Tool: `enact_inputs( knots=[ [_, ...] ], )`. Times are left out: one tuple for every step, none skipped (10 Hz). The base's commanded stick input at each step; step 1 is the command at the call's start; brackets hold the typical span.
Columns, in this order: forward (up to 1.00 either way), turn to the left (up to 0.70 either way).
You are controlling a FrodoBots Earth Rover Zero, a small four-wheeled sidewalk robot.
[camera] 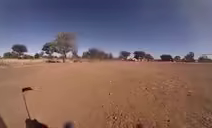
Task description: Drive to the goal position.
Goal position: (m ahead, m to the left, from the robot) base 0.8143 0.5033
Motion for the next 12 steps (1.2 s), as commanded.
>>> enact_inputs(
  knots=[
    [0.50,0.00],
    [0.50,0.00],
    [0.50,0.00],
    [0.50,0.00],
    [0.50,0.00],
    [0.50,0.00],
    [0.50,0.00],
    [0.50,0.00],
    [0.50,0.00],
    [0.50,0.00],
    [0.50,0.00],
    [0.50,0.00]
  ],
)
